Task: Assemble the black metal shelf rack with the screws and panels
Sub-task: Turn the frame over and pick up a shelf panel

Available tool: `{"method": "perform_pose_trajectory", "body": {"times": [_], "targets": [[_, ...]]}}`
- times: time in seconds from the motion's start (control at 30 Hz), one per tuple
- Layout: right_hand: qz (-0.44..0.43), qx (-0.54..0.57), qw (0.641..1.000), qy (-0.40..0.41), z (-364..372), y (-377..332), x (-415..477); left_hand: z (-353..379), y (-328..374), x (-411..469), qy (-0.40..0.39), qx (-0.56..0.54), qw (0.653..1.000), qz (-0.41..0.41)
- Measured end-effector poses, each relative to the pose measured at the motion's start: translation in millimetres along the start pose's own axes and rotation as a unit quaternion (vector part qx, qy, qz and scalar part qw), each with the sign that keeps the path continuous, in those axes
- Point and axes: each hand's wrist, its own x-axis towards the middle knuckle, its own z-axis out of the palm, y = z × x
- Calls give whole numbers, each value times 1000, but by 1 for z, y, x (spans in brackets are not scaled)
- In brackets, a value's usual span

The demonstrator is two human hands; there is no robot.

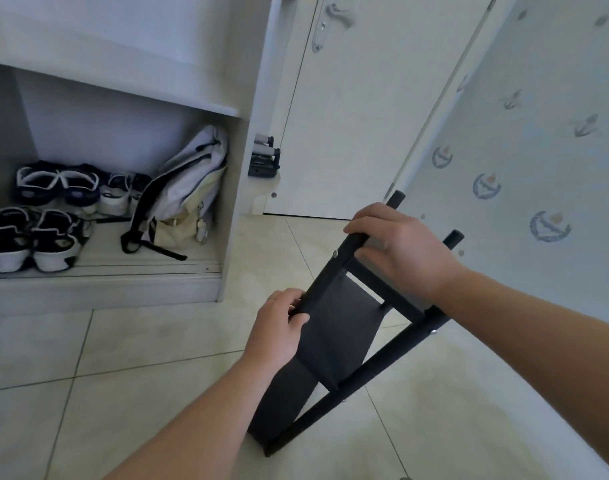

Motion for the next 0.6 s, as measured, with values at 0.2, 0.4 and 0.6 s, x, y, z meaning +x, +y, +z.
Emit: {"method": "perform_pose_trajectory", "body": {"times": [0.2, 0.4, 0.6], "targets": [[12, 44, 999, 12, 26, -27, 29, -14, -19, 8, 81, -15, 995, -54], [54, 68, 996, 7, 44, -47, 62, -30, -28, 16, 110, -74, 987, -96], [80, 31, 994, -66, 49, -62, 96, -44, -36, 21, 42, -84, 987, -131]]}}
